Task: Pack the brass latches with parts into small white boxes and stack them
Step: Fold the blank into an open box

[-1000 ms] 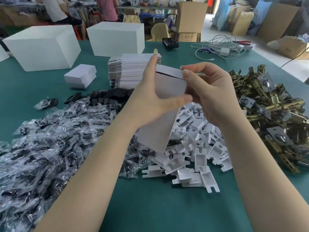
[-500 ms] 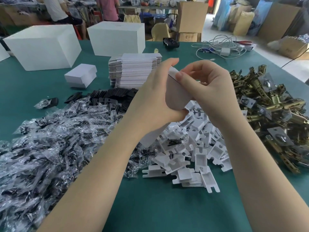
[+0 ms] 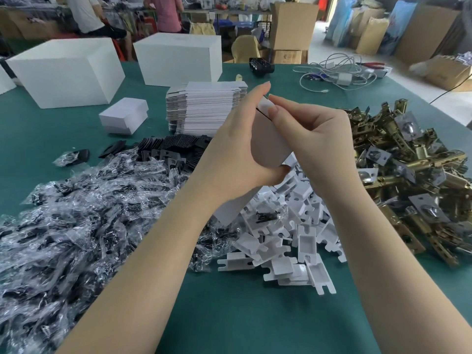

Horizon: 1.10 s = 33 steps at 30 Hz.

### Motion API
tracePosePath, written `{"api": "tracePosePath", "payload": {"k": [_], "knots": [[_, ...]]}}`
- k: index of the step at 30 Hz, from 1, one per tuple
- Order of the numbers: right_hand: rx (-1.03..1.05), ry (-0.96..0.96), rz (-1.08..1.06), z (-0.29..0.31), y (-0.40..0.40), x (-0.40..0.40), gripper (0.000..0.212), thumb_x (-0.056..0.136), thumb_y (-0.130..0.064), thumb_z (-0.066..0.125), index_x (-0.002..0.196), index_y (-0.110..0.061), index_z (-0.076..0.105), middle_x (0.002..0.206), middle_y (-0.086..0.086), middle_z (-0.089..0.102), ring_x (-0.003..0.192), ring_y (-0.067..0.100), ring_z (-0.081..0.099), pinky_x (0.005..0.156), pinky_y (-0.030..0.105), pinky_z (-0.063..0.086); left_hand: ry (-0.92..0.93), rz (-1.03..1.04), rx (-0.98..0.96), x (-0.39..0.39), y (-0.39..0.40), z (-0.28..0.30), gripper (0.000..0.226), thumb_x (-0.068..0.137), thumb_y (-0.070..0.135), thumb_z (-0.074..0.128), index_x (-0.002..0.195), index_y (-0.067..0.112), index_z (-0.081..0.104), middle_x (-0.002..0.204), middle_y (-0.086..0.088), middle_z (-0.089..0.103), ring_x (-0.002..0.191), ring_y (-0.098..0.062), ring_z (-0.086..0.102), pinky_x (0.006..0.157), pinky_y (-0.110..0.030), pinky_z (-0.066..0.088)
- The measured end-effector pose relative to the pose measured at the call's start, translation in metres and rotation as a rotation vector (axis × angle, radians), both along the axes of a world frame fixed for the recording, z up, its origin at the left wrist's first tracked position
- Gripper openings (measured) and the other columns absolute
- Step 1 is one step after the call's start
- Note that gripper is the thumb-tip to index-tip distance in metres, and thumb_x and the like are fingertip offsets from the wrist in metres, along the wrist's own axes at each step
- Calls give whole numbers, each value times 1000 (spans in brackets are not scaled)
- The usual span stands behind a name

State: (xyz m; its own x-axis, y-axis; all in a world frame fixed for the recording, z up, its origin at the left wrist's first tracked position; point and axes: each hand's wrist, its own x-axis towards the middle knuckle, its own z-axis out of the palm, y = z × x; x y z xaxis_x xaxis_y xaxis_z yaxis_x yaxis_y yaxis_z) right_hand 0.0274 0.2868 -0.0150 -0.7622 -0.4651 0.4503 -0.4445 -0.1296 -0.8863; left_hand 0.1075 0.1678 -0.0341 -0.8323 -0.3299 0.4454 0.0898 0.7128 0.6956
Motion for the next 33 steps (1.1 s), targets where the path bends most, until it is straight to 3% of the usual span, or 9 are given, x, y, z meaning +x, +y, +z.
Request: {"api": "tracePosePath", "payload": {"k": [7,10,12,14,17,18,21,24,33], "knots": [[32,33,-12,1,0,1,19,90,-21,72,109,-17,76,98,-11,75,98,-1,68,87,25,55,33,-15,-35,3,0,1,110,62,25,89,146,47,22,121,21,51,105,11,51,75,2,37],[62,81,22,1,-1,5,15,93,-22,68,106,-22,75,94,-12,75,93,1,69,78,24,55,25,-18,-30,3,-2,2,104,60,27,88,143,42,29,125,14,53,105,4,55,75,0,39],[93,136,67,1,0,6,14,97,-24,62,103,-31,73,88,4,77,80,12,67,68,31,51,25,-18,-11,3,-3,2,97,57,33,85,140,36,35,128,16,52,106,2,54,77,-2,40],[134,168,137,1,1,5,17,101,-27,55,104,-34,70,94,18,73,80,19,63,68,37,49,27,-10,-5,3,-6,2,93,57,39,82,137,36,36,125,20,51,107,2,52,76,-4,41],[111,190,164,-1,1,4,25,97,-21,61,119,-32,64,106,-11,71,95,8,67,78,25,54,42,34,20,4,-8,2,92,58,43,84,135,41,34,125,18,47,102,4,48,73,-3,39],[73,182,143,-2,0,3,28,95,-17,63,119,-31,63,107,-13,70,95,10,67,81,28,56,56,49,43,4,-9,2,91,59,43,85,135,41,34,125,19,46,99,10,46,73,0,38],[-42,134,89,-5,-2,3,22,92,-12,67,110,-26,68,101,-1,74,92,18,71,84,42,58,103,105,83,4,-14,1,84,64,40,89,130,38,38,117,29,43,98,28,40,71,4,35],[-113,75,71,-7,-4,2,17,94,-10,64,102,-23,71,99,1,75,94,19,72,86,47,58,95,130,74,4,-15,2,83,64,38,90,129,36,38,113,33,41,95,31,39,71,4,34],[-40,30,63,-5,-2,-3,11,94,-16,66,101,-21,72,92,0,76,88,19,72,79,43,60,49,83,93,7,-17,5,83,63,31,89,128,36,38,108,24,45,84,12,53,61,-4,42]]}}
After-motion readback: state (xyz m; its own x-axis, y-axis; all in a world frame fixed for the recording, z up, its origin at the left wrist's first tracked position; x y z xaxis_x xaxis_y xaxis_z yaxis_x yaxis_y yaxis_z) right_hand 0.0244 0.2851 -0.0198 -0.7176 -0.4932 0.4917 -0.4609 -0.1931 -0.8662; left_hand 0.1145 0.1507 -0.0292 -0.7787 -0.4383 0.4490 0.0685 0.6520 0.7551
